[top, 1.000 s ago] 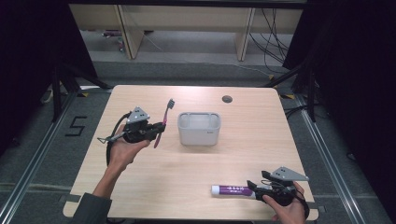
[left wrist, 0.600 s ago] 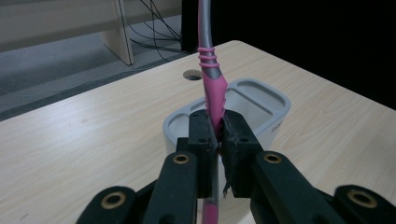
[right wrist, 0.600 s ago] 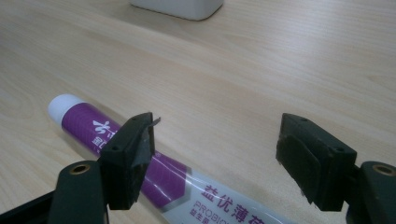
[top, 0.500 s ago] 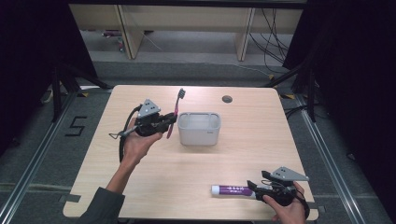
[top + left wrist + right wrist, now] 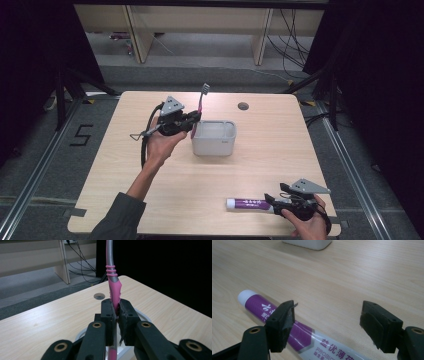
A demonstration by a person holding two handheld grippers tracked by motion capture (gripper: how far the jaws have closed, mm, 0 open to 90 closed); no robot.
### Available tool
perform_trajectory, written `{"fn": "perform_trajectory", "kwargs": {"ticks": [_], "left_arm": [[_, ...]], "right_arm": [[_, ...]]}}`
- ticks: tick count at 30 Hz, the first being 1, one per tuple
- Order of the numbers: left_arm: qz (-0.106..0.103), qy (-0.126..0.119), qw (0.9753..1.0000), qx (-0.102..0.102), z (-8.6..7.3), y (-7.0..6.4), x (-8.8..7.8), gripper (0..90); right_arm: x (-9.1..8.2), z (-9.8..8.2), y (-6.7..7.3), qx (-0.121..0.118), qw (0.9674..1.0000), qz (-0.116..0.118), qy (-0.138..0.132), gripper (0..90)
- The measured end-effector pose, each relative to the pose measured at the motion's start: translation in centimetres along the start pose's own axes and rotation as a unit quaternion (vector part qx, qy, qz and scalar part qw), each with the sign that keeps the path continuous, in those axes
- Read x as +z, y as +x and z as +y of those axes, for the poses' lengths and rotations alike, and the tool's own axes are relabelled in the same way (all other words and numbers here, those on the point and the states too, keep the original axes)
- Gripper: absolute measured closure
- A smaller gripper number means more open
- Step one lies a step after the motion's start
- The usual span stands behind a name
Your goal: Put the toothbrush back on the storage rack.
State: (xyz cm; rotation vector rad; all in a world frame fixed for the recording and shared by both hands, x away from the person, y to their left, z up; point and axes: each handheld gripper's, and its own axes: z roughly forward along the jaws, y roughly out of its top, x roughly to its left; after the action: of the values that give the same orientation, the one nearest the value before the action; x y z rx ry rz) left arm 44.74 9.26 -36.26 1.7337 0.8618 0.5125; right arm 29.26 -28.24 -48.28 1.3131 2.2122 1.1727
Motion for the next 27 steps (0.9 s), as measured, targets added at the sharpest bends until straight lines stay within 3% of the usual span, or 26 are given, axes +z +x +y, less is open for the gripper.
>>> {"fn": "perform_trajectory", "kwargs": {"ticks": [7, 12, 19, 27], "left_arm": [[0.011, -0.001, 0.9999, 0.0, 0.4, 0.2, 1.3, 82.5], [0.018, 0.0, 0.9998, -0.011, 0.2, 0.7, 2.1, 82.5], [0.028, -0.004, 0.9993, -0.025, -0.6, 1.7, 3.2, 82.5], [0.032, -0.007, 0.9989, -0.033, -1.6, 2.2, 4.0, 82.5]], "right_arm": [[0.0, -0.1, -0.2, -0.003, 1.0, -0.002, -0.006, 28.6], [0.0, 0.0, -0.1, -0.001, 1.0, -0.001, -0.006, 28.5], [0.0, 0.0, 0.0, 0.005, 1.0, 0.004, -0.001, 28.5], [0.0, 0.0, -0.1, -0.007, 1.0, 0.0, -0.006, 28.6]]}}
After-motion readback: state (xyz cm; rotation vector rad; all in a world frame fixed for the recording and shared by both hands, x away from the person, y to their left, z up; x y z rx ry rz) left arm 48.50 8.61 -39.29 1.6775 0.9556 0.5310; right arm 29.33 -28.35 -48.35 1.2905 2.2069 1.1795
